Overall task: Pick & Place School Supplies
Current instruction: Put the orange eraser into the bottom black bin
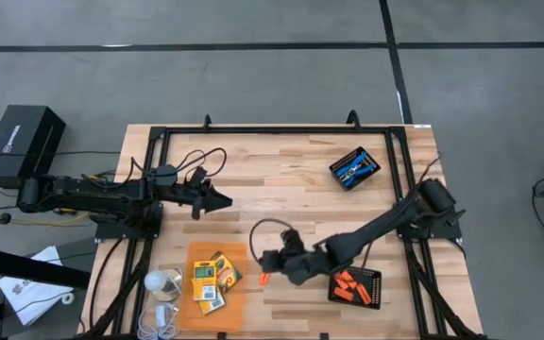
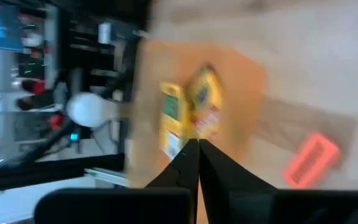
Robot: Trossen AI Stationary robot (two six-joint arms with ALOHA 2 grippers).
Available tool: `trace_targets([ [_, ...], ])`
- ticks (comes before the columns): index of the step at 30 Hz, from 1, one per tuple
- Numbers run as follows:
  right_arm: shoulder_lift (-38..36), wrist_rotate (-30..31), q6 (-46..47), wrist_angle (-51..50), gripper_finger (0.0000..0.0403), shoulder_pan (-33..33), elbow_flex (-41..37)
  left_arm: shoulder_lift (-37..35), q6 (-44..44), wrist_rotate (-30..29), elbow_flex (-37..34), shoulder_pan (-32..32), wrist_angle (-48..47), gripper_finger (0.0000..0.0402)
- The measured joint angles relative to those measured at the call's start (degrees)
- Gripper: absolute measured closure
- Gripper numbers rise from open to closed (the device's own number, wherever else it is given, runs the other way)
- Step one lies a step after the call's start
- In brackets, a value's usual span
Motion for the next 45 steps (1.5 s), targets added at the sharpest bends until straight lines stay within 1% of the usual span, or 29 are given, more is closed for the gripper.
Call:
trace_targets([
  [3,5.0,-1.3,4.0,0.4,0.0401,0.7,3.1,0.0,0.1,1.4,0.0,0.0,-0.5,0.0312],
  [7,10.5,-4.9,5.9,-0.1,0.0402,0.6,8.4,0.1,0.1,2.6,0.0,0.0,-0.9,0.0312],
  [10,13.7,-6.3,8.4,-4.0,0.0402,0.5,12.1,0.2,0.1,2.6,0.0,0.0,-0.9,0.0312],
  [12,14.9,-6.7,10.2,-8.6,0.0403,0.5,13.6,0.2,0.2,2.6,0.0,0.0,-0.9,0.0312],
  [14,16.2,-8.3,12.0,-10.5,0.0403,0.6,15.0,0.2,0.3,3.0,0.0,0.0,-0.9,0.0312],
  [16,16.2,-8.6,13.5,-14.6,0.0403,0.9,15.0,0.2,0.3,3.5,0.0,0.0,-0.9,0.0312],
  [21,15.8,-9.3,14.8,-19.3,0.0403,0.9,15.0,0.3,0.6,4.4,0.0,0.0,-1.6,0.0312],
  [27,15.5,-9.1,13.3,-18.5,0.0399,0.7,15.0,0.3,0.7,4.4,0.0,0.0,-1.9,0.0312],
  [31,15.5,-8.0,12.9,-18.3,0.0379,0.7,15.0,0.3,0.6,4.4,0.0,0.0,-1.9,0.0312],
  [36,15.5,-7.9,13.0,-18.5,0.0331,0.7,15.0,0.3,0.6,4.4,0.0,0.0,-1.9,0.0312],
  [39,15.5,-7.9,13.0,-19.1,0.0309,0.7,15.0,0.3,0.5,4.4,0.0,0.0,-1.9,0.0312],
  [45,15.5,-7.8,13.7,-21.1,0.0291,0.7,15.0,0.3,0.4,4.4,0.0,0.0,-1.9,0.0312],
])
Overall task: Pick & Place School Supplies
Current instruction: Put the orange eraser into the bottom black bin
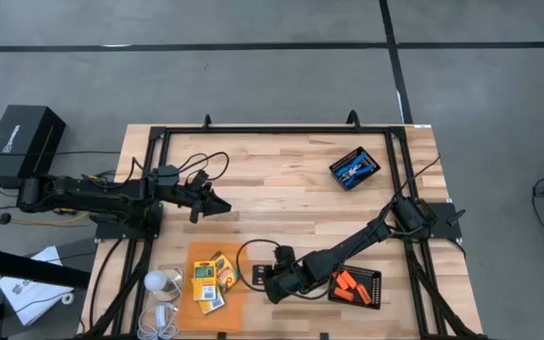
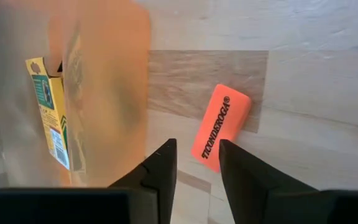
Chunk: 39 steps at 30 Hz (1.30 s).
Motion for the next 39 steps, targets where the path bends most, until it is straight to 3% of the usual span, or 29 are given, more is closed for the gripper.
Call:
trace_targets([
  [39,0.4,0.3,2.2,4.5,0.029,-0.6,-3.5,0.0,-0.1,1.6,0.0,0.0,-1.0,0.0312],
])
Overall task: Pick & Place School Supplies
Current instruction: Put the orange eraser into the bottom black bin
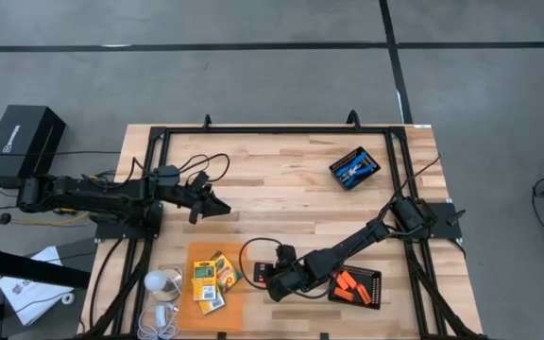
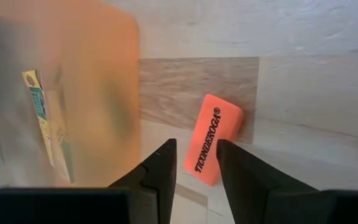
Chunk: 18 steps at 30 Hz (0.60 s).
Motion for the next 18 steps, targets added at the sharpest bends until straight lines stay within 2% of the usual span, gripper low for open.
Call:
trace_targets([
  [12,0.1,-4.4,-1.0,-3.3,0.029,0.8,-0.2,0.0,0.0,0.0,0.0,0.0,-0.1,0.0312],
  [18,-0.1,-4.6,1.8,-0.6,0.029,1.6,-2.7,0.0,0.0,0.1,0.0,0.0,-0.1,0.0312],
])
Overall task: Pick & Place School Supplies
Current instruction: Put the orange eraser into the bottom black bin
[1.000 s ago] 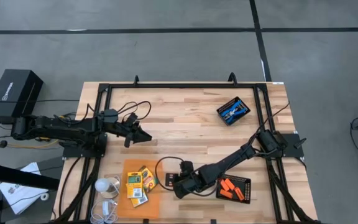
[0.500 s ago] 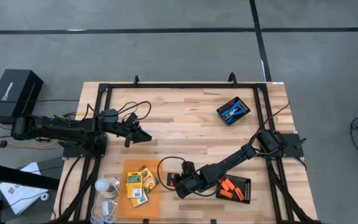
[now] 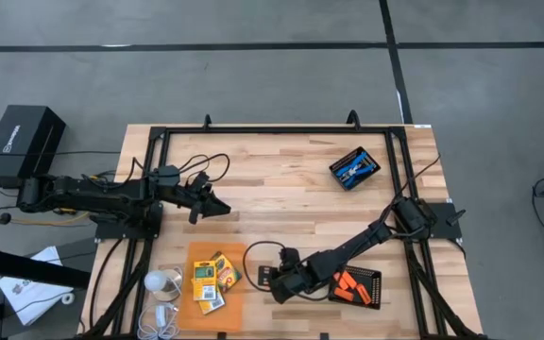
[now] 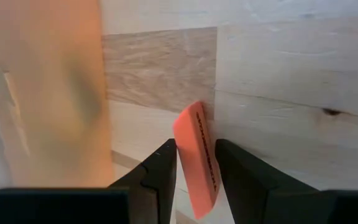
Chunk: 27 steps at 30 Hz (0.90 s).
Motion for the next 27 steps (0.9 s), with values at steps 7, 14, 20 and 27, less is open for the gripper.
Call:
trace_targets([
  [7,0.1,0.3,0.2,0.1,0.029,0.2,-0.1,0.0,0.0,0.0,0.0,0.0,0.0,0.0312],
  [14,0.1,-0.2,-0.3,-0.6,0.0372,-0.5,0.0,0.0,0.0,0.0,0.0,0.0,0.0,0.0312],
  [20,0.1,-0.3,-2.6,-0.9,0.0382,-0.9,-0.1,0.0,0.0,0.0,0.0,0.0,0.0,0.0312],
  [27,-2.7,2.3,-6.3,-4.9,0.0382,-1.4,-0.6,0.0,0.2,0.0,0.0,0.0,0.0,0.0312],
])
